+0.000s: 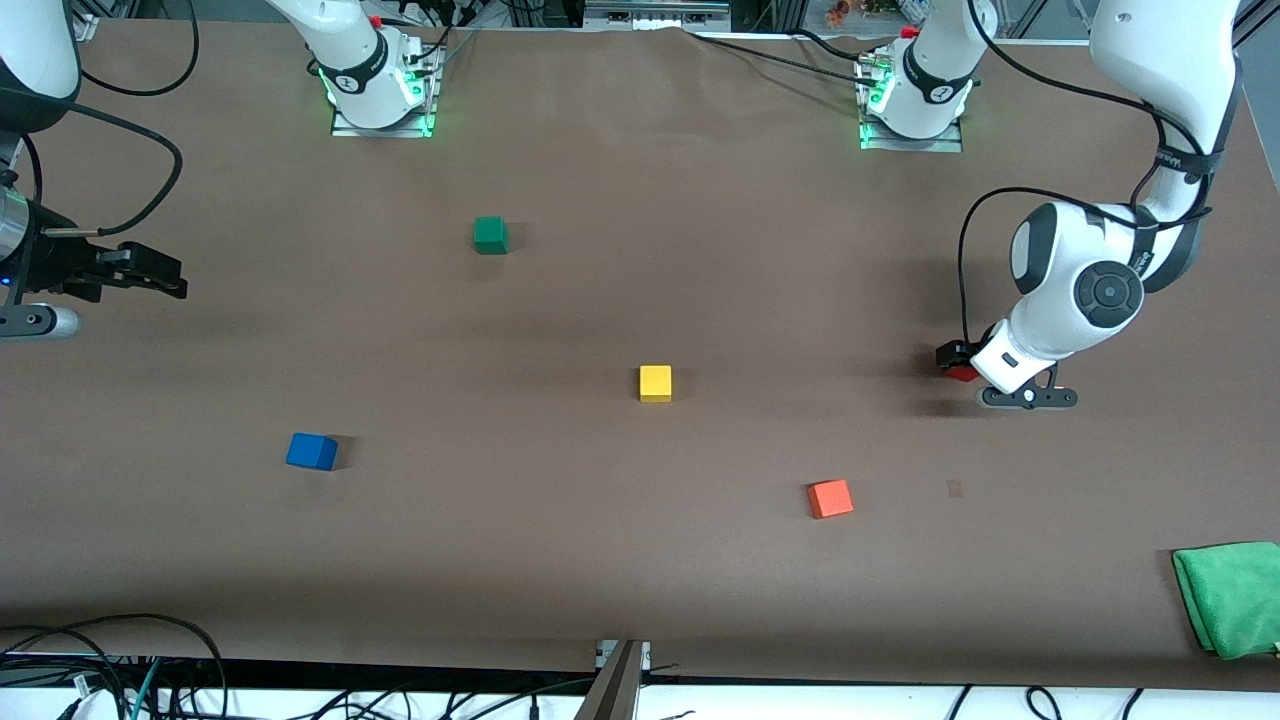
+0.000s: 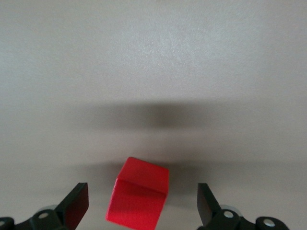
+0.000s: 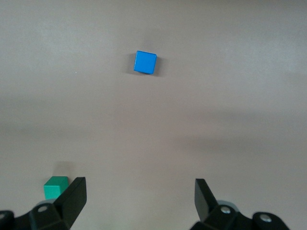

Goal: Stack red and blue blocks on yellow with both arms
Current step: 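Close the left gripper on the red cube and lift it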

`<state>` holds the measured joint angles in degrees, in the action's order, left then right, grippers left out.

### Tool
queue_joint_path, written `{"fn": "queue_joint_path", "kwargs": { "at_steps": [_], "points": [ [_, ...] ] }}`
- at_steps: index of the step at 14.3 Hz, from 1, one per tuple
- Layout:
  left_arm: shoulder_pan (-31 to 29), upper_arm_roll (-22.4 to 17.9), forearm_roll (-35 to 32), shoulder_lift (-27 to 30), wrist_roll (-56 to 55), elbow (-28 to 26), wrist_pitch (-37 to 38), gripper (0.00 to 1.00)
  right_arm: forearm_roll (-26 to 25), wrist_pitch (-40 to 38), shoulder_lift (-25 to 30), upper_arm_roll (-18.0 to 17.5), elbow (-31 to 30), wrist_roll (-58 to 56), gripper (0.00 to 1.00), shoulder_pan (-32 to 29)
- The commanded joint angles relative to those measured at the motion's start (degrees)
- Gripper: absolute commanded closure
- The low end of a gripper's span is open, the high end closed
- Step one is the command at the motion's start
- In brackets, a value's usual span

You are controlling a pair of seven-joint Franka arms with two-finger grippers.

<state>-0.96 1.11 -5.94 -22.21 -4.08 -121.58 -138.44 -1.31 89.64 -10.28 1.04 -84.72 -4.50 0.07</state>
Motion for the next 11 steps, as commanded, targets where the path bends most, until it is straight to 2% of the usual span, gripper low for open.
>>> {"fn": "queue_joint_path", "kwargs": {
  "at_steps": [1, 7, 11],
  "points": [
    [-0.19, 0.03, -1.44, -0.55, -0.50, -0.06, -0.96, 0.00, -0.27, -0.08, 0.17, -0.25, -0.18, -0.43, 0.00, -0.34],
    [-0.19, -0.24, -1.53, -1.69, -0.15, 0.29, -1.22, 0.00, -0.19, -0.08, -0.27, -0.25, -0.27, -0.43, 0.00, -0.86],
    [0.25, -0.15, -1.53, -2.49, -0.06, -1.46, -0.52, 0.00, -0.19, -0.25, -0.27, -0.25, -0.27, -0.43, 0.00, -0.86]
  ]
}}
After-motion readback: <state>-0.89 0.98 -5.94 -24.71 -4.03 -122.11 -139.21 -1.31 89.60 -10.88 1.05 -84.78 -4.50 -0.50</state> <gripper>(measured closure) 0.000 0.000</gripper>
